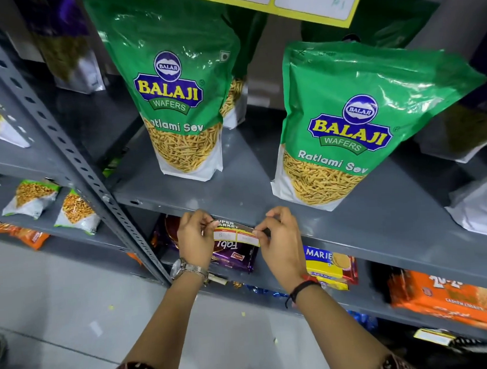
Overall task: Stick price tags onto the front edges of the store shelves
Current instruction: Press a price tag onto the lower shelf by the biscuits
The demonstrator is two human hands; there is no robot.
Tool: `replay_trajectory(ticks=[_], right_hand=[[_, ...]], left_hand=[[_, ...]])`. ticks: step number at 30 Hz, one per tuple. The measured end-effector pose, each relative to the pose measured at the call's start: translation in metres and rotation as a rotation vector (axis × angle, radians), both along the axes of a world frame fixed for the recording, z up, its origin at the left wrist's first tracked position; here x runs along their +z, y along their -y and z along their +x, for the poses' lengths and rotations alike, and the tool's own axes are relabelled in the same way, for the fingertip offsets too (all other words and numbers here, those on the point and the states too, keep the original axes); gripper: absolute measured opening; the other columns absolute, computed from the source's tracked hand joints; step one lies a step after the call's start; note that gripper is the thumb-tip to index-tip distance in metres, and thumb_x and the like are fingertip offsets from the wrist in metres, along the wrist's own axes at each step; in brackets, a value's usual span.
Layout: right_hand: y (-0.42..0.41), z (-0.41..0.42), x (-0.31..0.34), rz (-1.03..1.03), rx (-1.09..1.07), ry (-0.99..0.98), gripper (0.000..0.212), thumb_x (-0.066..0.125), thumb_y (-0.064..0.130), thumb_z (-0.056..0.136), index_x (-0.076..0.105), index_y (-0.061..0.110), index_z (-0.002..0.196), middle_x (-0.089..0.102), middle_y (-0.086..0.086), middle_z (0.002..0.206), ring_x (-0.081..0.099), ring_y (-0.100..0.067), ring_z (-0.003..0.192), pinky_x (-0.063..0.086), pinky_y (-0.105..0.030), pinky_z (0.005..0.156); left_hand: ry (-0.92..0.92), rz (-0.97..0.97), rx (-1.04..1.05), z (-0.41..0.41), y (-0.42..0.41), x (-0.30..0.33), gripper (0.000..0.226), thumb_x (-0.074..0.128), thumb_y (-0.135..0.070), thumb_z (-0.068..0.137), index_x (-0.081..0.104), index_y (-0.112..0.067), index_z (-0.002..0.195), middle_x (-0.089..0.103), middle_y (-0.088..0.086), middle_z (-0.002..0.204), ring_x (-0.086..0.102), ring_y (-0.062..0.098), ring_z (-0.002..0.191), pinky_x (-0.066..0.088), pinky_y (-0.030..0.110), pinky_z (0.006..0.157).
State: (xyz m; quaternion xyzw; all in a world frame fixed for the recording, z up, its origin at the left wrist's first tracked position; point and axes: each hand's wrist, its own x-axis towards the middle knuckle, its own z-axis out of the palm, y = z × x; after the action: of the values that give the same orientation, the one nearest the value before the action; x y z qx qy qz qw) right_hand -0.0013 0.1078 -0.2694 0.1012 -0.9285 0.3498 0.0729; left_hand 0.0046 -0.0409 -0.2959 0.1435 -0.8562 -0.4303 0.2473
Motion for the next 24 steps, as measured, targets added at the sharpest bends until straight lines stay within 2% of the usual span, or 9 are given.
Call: replay_trajectory(ticks=[4,7,11,13,15,16,19,22,24], right_hand=[[0.001,0.000,-0.001,-0.040,-0.011,0.002,0.012,0.063,-0.009,0.072,0.065,0.003,0.072,0.056,-0.017,0.100,0.051,-0.030,0.095,0.051,-0.043,0.080],[0.001,0.000,0.000,-0.054,-0.009,0.009,0.012,0.063,-0.010,0.072,0.065,0.002,0.071,0.056,-0.017,0.100,0.052,-0.031,0.094,0.052,-0.045,0.079],[0.000,0.000,0.000,-0.068,-0.015,0.006,0.011,0.064,-0.009,0.072,0.065,0.002,0.071,0.057,-0.016,0.097,0.052,-0.029,0.092,0.053,-0.043,0.079],[0.000,-0.001,-0.001,-0.066,-0.012,0.007,0.011,0.063,-0.008,0.073,0.065,0.002,0.071,0.057,-0.016,0.096,0.052,-0.028,0.091,0.052,-0.041,0.079],[-0.001,-0.001,-0.001,-0.060,-0.007,0.004,0.011,0.064,-0.008,0.073,0.064,0.002,0.071,0.057,-0.015,0.096,0.052,-0.028,0.091,0.052,-0.040,0.078],[-0.001,-0.002,-0.001,-0.058,-0.006,-0.002,0.010,0.064,-0.008,0.073,0.063,0.002,0.071,0.057,-0.015,0.095,0.052,-0.028,0.090,0.052,-0.040,0.077],[-0.001,-0.005,0.001,-0.071,-0.028,0.008,0.013,0.068,0.000,0.075,0.058,0.005,0.083,0.058,-0.015,0.096,0.052,-0.027,0.090,0.050,-0.039,0.078],[-0.004,-0.008,0.000,0.019,0.009,-0.020,0.031,0.067,0.006,0.077,0.055,0.006,0.106,0.061,-0.016,0.109,0.050,-0.031,0.103,0.043,-0.040,0.089],[-0.007,-0.009,-0.003,0.083,0.043,-0.055,0.036,0.066,0.007,0.078,0.055,0.005,0.113,0.061,-0.017,0.118,0.049,-0.033,0.111,0.039,-0.041,0.097]], left_hand=[[0.007,-0.008,0.015,0.000,-0.002,0.002,0.013,0.071,0.013,0.068,0.060,0.006,0.068,0.047,0.013,0.075,0.050,0.025,0.056,0.037,0.024,0.058],[0.002,-0.002,0.020,0.001,-0.002,0.003,0.013,0.071,0.014,0.067,0.060,0.007,0.068,0.046,0.013,0.077,0.048,0.024,0.056,0.031,0.006,0.054],[-0.017,-0.016,-0.001,0.001,-0.003,0.004,0.014,0.069,0.017,0.067,0.059,0.007,0.067,0.046,0.012,0.078,0.048,0.024,0.059,0.034,0.000,0.054],[-0.019,-0.004,0.009,0.000,-0.003,0.003,0.015,0.068,0.017,0.068,0.059,0.006,0.066,0.045,0.011,0.078,0.049,0.025,0.058,0.035,0.007,0.056],[0.002,0.009,0.029,-0.002,-0.003,0.004,0.014,0.069,0.015,0.069,0.059,0.005,0.067,0.045,0.011,0.078,0.049,0.025,0.058,0.039,0.024,0.058],[0.015,0.014,0.030,-0.003,-0.003,0.004,0.014,0.069,0.014,0.070,0.058,0.005,0.068,0.045,0.011,0.078,0.049,0.025,0.059,0.040,0.028,0.058],[0.030,-0.012,0.008,-0.003,-0.002,0.005,0.018,0.071,0.012,0.068,0.057,0.007,0.078,0.046,0.014,0.083,0.051,0.027,0.062,0.050,0.040,0.060],[0.052,-0.256,-0.047,-0.005,0.007,0.009,0.040,0.078,0.009,0.060,0.060,0.004,0.095,0.057,0.028,0.093,0.055,0.045,0.076,0.047,0.053,0.065],[0.039,-0.477,-0.140,-0.009,0.013,0.010,0.039,0.077,0.012,0.056,0.066,0.000,0.091,0.065,0.027,0.095,0.058,0.047,0.084,0.044,0.059,0.075]])
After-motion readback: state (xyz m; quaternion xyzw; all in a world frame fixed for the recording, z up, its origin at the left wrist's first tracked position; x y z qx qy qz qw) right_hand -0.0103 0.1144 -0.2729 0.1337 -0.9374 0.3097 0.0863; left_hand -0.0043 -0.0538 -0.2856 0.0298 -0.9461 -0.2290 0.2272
